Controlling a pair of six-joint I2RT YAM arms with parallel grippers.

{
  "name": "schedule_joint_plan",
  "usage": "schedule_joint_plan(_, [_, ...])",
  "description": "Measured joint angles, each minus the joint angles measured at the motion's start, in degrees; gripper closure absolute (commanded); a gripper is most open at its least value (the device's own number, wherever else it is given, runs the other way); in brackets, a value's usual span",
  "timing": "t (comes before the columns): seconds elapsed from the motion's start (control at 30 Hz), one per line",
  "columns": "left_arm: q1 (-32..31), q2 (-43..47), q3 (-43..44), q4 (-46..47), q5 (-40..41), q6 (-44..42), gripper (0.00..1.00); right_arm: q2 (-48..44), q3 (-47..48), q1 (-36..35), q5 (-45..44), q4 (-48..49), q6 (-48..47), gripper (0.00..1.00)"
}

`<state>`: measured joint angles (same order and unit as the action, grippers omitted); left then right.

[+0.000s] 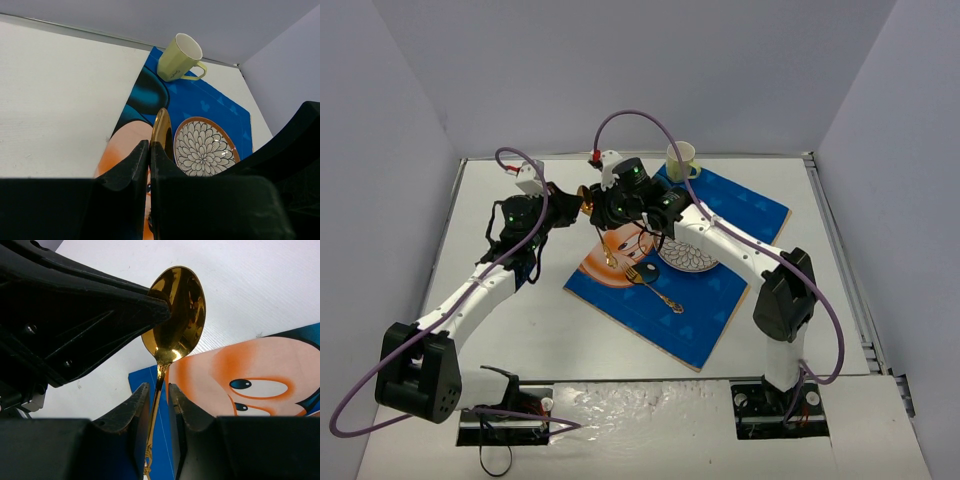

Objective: Set the dinner table for one person

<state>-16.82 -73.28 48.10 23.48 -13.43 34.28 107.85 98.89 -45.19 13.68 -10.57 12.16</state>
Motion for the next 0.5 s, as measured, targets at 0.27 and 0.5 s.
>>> schedule_joint_plan(0.27, [-0.4,0.0,0.0,1.2,0.0,0.6,1.0,1.5,0.0,-0.3,0.2,0.0,0.0,0.88])
schedule_joint_plan(0.5, [-0.6,0.0,0.0,1.9,0.2,0.9,0.93,1.7,0.0,-0.1,-1.3,0.0,0.2,1.0])
